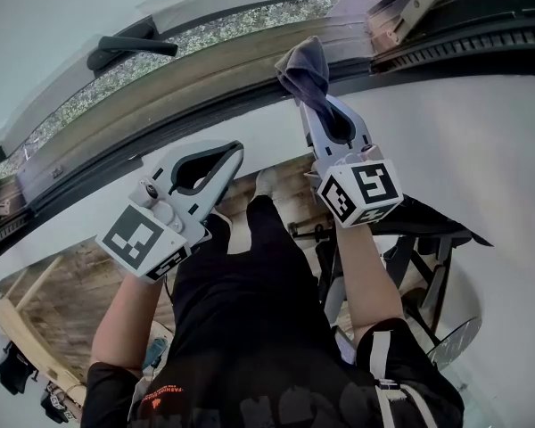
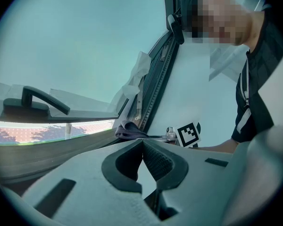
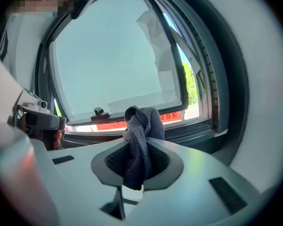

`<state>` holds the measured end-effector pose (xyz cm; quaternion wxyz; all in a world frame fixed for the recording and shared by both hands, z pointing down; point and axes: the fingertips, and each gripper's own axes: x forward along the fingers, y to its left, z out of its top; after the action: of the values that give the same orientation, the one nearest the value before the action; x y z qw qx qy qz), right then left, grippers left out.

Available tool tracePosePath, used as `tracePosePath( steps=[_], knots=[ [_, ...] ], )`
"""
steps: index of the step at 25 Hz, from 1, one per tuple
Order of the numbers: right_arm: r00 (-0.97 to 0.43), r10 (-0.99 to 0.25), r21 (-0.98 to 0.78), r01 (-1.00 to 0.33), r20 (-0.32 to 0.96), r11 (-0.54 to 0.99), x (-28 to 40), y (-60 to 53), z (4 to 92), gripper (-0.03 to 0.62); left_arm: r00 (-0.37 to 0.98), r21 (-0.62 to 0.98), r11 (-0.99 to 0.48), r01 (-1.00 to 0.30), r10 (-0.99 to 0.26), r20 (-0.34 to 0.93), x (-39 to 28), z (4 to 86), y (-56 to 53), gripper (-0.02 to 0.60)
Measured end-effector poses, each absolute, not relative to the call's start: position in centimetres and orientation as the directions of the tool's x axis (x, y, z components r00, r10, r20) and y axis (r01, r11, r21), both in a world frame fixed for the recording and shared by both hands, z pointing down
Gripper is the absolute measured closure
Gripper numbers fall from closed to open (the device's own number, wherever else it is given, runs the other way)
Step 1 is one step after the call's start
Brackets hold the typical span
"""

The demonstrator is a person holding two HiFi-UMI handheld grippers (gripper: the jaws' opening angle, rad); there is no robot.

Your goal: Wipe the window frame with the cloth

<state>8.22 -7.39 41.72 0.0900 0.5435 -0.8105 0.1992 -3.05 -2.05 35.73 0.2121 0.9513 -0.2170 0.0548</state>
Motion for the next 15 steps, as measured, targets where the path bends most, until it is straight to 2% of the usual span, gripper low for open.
tracePosePath(
  steps=[15],
  knots=[
    [-0.44, -0.822, -0.232, -0.896, 0.361, 0.378, 5.1, -6.6, 41.4, 0.551, 0.893, 0.372, -0.812, -0.45, -0.408, 0.19, -4.6, 35.3, -1.4, 0.561]
  ],
)
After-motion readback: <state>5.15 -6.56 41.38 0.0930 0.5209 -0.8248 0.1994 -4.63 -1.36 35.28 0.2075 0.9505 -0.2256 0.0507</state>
